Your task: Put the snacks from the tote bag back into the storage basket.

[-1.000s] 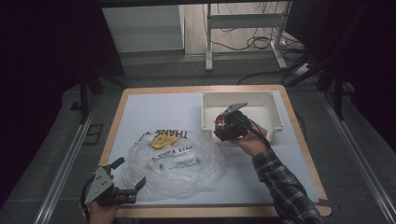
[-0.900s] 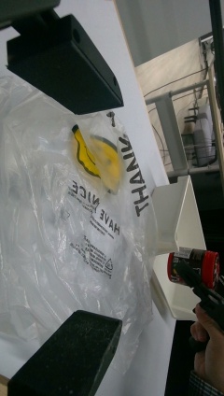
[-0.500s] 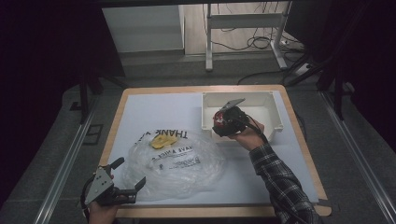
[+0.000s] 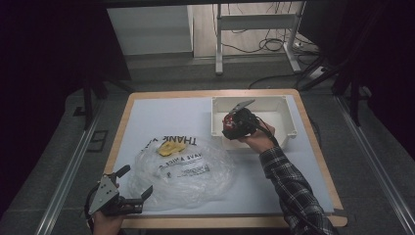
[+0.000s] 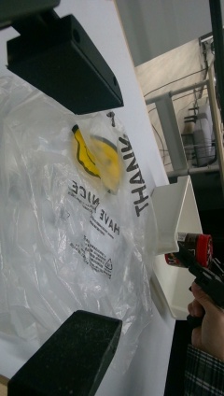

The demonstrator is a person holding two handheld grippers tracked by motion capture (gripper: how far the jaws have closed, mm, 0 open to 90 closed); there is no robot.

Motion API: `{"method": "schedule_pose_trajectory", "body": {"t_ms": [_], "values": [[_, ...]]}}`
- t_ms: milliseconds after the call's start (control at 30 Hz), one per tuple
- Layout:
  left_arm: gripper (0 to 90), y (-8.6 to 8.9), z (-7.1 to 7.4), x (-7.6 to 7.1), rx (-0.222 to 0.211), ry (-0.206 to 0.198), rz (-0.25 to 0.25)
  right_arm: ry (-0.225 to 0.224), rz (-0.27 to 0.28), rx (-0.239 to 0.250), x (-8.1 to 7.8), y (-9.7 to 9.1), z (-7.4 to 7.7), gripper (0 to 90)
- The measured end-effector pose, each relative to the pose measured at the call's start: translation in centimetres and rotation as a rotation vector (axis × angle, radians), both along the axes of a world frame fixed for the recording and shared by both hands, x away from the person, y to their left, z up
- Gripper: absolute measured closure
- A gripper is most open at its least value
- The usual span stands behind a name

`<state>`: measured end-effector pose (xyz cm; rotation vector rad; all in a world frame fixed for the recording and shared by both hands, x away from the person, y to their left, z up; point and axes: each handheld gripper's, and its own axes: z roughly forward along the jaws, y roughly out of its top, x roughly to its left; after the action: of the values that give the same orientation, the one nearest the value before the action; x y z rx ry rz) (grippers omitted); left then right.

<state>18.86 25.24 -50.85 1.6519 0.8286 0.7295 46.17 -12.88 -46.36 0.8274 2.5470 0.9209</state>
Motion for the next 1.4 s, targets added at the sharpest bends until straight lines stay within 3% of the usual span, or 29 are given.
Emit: {"method": "schedule_pose_trajectory", "body": {"t_ms": [1400], "values": [[0.0,0.1,0.0,0.0,-0.006,-0.002,0.001,0.033,0.072,-0.026,4.0,2.4,-3.7,25.9]]}}
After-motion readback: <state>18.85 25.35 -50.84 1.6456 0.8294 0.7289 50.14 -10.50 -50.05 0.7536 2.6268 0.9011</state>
